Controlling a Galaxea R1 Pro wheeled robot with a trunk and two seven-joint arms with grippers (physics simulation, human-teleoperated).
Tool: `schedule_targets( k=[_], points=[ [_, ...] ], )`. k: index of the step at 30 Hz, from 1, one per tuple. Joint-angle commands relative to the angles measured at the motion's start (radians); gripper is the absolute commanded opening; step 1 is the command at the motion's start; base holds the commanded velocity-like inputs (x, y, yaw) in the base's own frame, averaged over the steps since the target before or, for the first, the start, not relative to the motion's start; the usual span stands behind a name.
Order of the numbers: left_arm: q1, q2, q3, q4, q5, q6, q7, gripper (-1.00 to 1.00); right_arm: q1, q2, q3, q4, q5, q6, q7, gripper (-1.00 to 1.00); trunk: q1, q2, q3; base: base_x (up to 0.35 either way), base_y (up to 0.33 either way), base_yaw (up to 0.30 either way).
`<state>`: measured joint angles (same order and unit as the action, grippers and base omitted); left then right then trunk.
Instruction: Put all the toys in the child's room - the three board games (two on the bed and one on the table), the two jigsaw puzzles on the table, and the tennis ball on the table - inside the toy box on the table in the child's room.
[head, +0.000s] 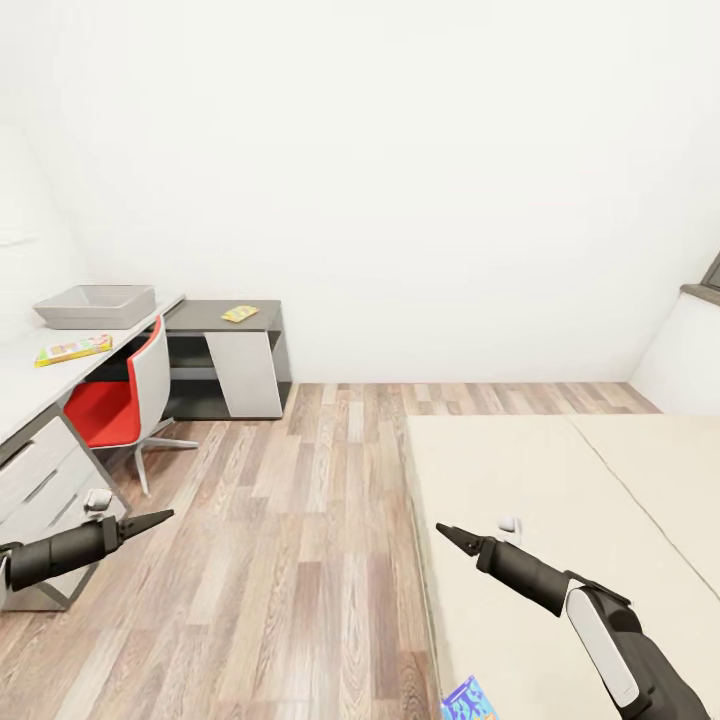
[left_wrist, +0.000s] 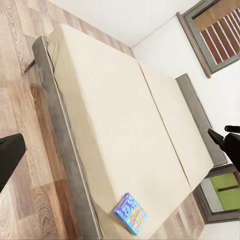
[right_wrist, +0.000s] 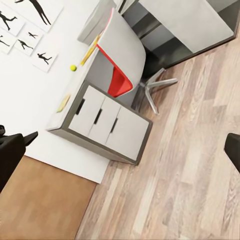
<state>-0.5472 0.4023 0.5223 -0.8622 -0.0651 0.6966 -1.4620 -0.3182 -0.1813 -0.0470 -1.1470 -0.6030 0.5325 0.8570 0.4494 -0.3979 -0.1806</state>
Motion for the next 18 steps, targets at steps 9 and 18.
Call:
schedule_targets(
  k=[9, 18],
  points=[
    [-0.002, 0.000, 0.002, 0.000, -0.007, 0.011, -0.008, 1.00, 0.000, 0.000, -0.001, -0.001, -0.004, 0.010, 0.000, 1.00, 0.001, -0.002, -0.002, 0.000, 0.273, 0.000],
    [-0.001, 0.000, 0.002, 0.000, -0.008, 0.011, -0.008, 1.00, 0.000, 0.000, -0.001, -0.001, -0.005, 0.010, 0.000, 1.00, 0.001, -0.002, -0.002, 0.041, 0.129, 0.000]
  ],
)
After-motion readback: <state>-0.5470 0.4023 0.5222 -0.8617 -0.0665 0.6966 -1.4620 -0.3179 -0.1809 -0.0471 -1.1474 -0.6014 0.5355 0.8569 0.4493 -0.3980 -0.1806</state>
